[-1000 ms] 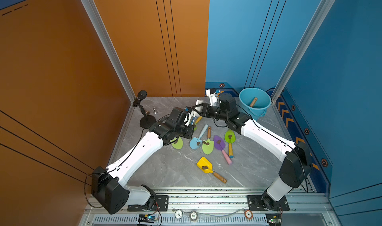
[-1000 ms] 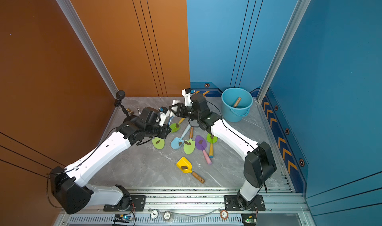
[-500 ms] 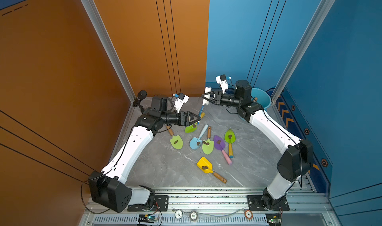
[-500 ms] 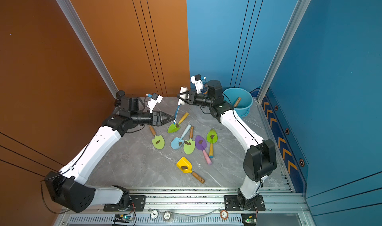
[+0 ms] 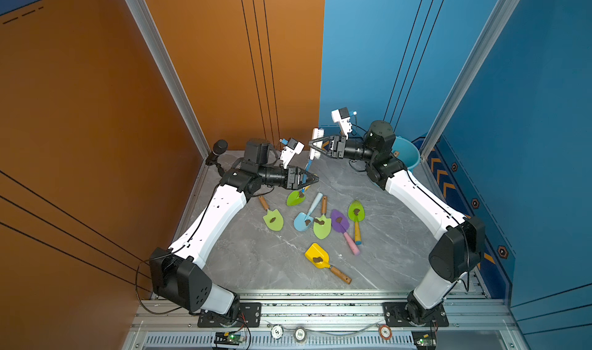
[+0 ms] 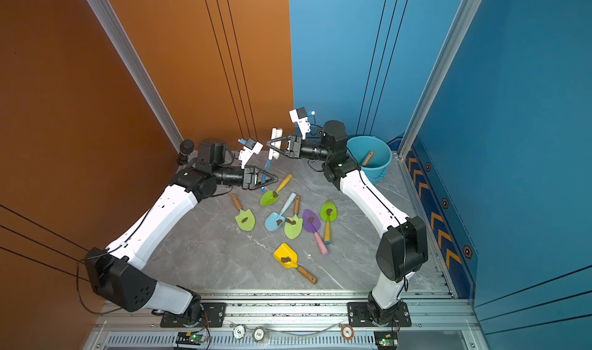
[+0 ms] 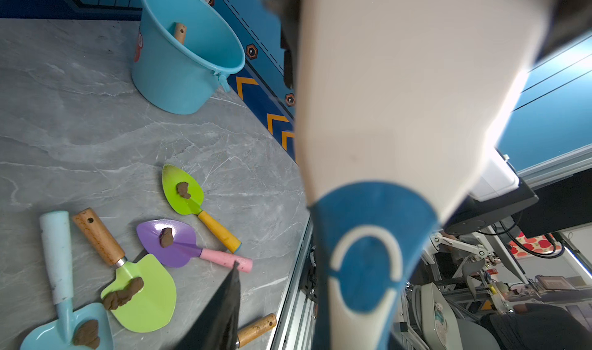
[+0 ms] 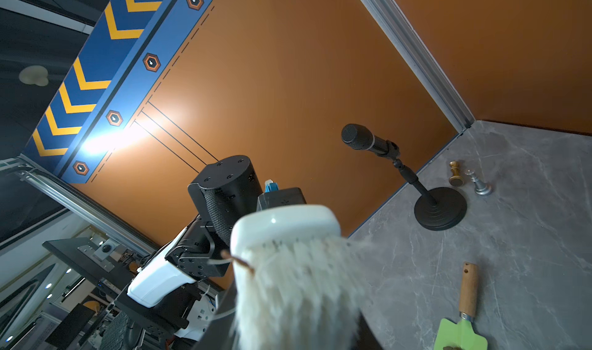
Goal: Brush the soil off the hand trowel and place it into the bucket
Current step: Adjust the brush.
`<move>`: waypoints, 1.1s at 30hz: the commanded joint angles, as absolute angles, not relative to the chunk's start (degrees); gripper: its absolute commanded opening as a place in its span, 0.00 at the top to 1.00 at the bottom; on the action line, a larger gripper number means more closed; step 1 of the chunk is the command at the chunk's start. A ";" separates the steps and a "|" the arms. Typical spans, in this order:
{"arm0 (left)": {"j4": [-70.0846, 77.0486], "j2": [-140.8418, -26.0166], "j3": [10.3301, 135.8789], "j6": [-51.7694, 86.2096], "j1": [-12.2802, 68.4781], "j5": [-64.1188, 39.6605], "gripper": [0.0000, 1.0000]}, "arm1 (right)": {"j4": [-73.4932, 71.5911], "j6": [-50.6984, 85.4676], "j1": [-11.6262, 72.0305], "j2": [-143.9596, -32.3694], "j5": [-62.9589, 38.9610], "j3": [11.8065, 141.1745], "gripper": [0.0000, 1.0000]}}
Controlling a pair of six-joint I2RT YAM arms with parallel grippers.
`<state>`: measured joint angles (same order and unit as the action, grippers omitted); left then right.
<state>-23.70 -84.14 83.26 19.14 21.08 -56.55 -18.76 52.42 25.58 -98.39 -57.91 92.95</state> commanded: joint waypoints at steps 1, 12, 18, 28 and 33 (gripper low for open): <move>-23.47 -83.54 84.64 18.76 21.45 -58.89 0.49 | -24.09 54.92 24.49 -96.91 -59.06 92.16 0.88; -22.82 -83.21 84.92 19.36 21.79 -56.89 0.62 | -25.25 55.84 23.58 -96.04 -58.74 90.46 0.89; -20.53 -84.07 85.25 20.87 22.41 -56.89 0.81 | -25.74 56.35 22.54 -96.24 -59.18 90.31 0.88; -18.98 -85.51 87.01 22.02 24.24 -50.66 1.00 | -24.45 56.00 20.44 -95.23 -52.85 88.79 0.57; -19.05 -86.57 87.54 22.02 25.71 -46.07 1.00 | -19.84 52.75 19.62 -93.79 -49.53 88.41 0.40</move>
